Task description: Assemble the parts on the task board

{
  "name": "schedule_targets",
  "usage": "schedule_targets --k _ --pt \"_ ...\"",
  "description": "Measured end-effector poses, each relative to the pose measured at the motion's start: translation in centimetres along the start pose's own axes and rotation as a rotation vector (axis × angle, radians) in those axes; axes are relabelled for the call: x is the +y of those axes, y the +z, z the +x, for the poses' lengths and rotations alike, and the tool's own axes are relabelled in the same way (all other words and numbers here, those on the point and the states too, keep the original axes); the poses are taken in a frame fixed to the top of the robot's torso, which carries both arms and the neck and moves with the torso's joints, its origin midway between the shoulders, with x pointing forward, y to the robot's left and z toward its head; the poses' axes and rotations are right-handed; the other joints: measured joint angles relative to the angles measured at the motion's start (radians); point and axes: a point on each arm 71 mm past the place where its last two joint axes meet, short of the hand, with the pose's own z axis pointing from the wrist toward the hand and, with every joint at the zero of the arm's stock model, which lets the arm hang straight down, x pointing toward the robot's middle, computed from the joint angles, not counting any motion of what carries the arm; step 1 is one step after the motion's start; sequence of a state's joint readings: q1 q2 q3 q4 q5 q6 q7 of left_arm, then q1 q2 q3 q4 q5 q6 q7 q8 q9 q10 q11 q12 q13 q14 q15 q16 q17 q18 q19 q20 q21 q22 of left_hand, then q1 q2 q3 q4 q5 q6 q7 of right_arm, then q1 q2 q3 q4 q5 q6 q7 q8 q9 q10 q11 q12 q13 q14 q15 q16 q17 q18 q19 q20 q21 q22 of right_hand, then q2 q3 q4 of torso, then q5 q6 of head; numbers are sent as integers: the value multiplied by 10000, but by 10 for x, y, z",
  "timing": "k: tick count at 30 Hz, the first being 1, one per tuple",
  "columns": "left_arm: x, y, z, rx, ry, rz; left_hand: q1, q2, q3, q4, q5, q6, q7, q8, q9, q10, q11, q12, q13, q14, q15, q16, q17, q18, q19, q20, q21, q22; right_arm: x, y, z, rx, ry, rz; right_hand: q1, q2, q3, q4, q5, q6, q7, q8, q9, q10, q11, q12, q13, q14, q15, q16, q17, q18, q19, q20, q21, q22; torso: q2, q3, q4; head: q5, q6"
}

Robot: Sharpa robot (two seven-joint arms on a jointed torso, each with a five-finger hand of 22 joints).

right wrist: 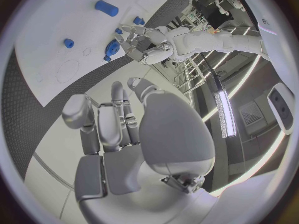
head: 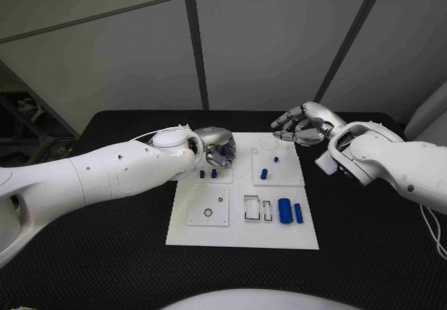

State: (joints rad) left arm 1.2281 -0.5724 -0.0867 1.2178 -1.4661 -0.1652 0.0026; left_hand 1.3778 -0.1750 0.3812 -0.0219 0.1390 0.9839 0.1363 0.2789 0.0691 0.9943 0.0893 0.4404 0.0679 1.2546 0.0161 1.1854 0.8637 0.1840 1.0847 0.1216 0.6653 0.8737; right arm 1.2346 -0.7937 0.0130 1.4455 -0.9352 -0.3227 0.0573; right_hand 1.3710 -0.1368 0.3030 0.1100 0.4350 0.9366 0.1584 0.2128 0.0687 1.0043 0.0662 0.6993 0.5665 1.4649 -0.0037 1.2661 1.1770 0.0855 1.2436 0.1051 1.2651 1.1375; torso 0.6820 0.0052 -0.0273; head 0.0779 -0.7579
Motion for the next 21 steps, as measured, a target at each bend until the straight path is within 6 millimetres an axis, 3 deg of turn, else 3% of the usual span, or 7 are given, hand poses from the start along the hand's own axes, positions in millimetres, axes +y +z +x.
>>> schedule_targets --k 21 --pt "2 4 3 380 115 -205 67 67 644 -153 0 151 80 -300 1 409 -53 -268 3 487 -18 928 818 -1 447 -18 1361 1236 1 1 1 21 2 -31 0 0 0 0 0 0 0 0 1 -1 0 -1 -5 0 1 -1 -2 -2 1 0 0 1 -4 3 8 -31 -35"
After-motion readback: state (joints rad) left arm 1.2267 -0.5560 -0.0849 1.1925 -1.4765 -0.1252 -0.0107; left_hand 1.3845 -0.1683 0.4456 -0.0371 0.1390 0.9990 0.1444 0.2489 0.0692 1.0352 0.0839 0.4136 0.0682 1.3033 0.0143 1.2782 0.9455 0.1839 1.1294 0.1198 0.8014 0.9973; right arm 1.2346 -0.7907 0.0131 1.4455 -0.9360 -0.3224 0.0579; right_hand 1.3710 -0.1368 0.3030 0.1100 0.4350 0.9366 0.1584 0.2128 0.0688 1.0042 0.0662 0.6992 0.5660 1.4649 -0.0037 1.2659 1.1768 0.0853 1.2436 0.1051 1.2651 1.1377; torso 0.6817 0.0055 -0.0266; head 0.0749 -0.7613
